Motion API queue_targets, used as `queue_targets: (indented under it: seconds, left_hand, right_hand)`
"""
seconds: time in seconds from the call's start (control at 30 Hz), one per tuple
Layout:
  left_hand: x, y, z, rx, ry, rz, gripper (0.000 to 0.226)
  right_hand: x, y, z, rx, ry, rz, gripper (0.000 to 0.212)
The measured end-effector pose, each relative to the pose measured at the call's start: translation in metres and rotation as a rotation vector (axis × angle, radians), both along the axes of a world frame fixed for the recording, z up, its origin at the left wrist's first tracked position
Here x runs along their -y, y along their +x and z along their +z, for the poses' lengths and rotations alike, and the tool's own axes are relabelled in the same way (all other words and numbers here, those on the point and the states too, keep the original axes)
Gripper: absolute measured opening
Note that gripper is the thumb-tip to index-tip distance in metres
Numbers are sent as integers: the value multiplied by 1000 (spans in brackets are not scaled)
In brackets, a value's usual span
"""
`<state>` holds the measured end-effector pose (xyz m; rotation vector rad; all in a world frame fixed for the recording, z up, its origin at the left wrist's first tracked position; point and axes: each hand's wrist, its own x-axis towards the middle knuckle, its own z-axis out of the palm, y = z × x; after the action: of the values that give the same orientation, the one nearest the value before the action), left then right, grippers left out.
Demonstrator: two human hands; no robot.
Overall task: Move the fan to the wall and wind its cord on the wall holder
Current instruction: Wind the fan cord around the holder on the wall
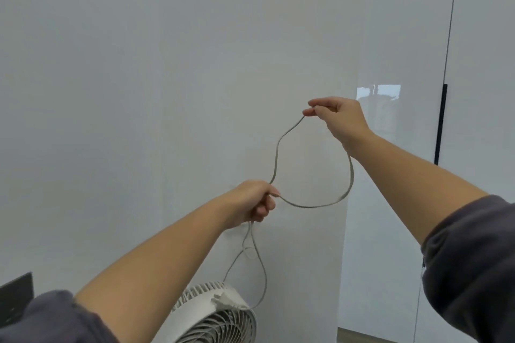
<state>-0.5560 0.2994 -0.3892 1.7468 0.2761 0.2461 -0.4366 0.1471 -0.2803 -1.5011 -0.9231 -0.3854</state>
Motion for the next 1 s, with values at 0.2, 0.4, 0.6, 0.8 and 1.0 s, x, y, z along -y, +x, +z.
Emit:
queue_targets:
  seconds: [0.2,0.4,0.6,0.8,1.0]
  left_hand:
    - [25,18,-56,-152,73,-132,20]
    - [14,29,-63,-16,238,-35,26]
    - [-35,48,-81,5,509,446,6]
    - [-38,79,-106,-107,465,214,47]
    - [-46,95,-122,55,226,330,33]
  right_hand:
    - [6,6,1,9,56,-16,22]
    - [-5,15,-15,-11,7,18,21]
    - [-18,24,-35,-45,2,55,19]
    - [-30,26,-41,-63,-14,86,18]
    - [-14,40,-58,-101,-112,11,18]
